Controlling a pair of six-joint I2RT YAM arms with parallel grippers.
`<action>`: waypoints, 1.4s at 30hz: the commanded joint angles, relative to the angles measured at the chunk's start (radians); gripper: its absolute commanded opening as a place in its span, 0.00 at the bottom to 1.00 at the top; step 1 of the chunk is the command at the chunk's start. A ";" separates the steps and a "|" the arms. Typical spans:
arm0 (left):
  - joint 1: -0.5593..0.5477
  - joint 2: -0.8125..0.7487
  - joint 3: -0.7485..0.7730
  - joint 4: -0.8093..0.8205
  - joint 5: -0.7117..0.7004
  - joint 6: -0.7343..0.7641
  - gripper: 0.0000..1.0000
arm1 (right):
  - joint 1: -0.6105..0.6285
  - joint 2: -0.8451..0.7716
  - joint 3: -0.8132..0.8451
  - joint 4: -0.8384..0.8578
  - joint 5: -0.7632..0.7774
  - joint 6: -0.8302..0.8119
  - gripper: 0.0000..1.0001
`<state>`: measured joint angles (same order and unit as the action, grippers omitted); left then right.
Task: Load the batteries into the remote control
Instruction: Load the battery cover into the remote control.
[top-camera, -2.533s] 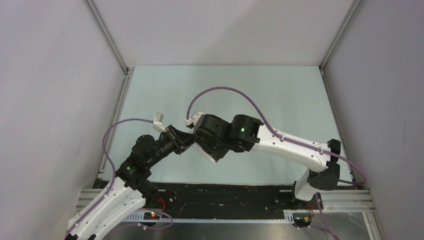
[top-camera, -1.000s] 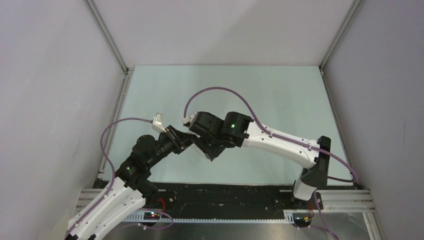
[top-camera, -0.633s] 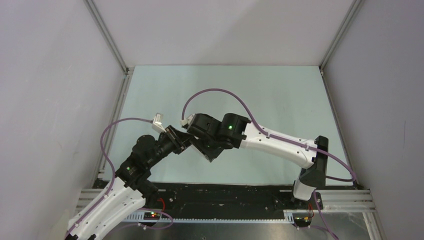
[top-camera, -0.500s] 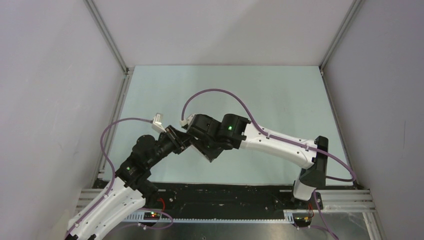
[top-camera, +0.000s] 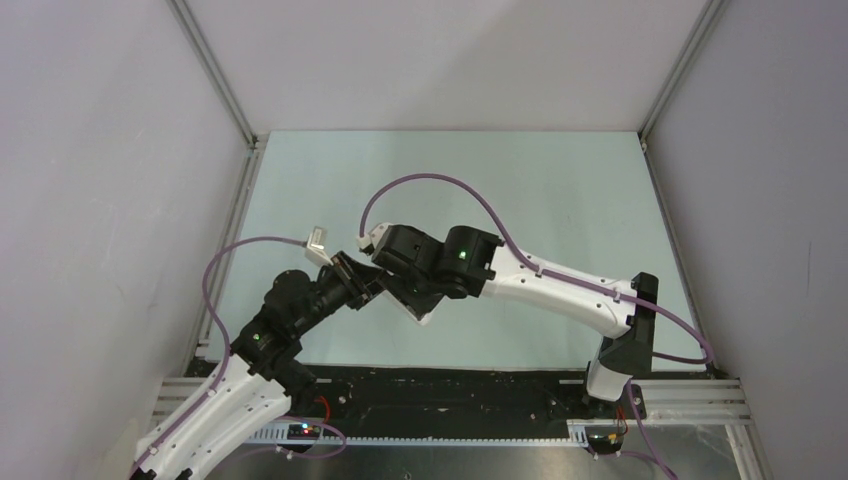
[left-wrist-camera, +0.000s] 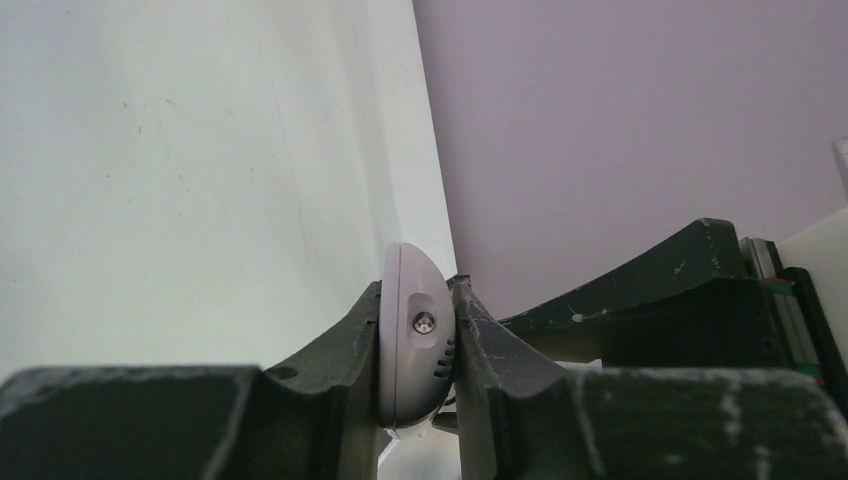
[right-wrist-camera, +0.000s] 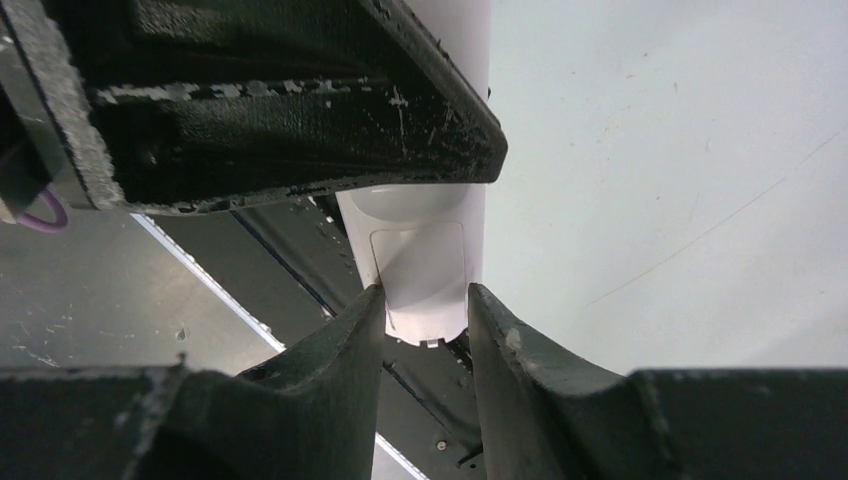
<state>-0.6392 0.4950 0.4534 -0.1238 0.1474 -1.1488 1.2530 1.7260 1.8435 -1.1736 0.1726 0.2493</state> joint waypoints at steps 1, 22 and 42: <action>-0.008 -0.010 0.024 0.043 0.045 -0.041 0.02 | 0.000 -0.012 0.057 0.042 0.033 -0.028 0.41; -0.007 -0.031 -0.004 0.088 0.064 -0.163 0.04 | 0.000 -0.019 0.057 0.053 0.052 -0.044 0.44; -0.007 -0.034 -0.030 0.102 0.050 -0.180 0.04 | 0.001 -0.009 0.083 0.113 0.027 -0.048 0.62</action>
<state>-0.6392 0.4767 0.4240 -0.0891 0.1726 -1.3029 1.2530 1.7245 1.8713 -1.1130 0.1940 0.2146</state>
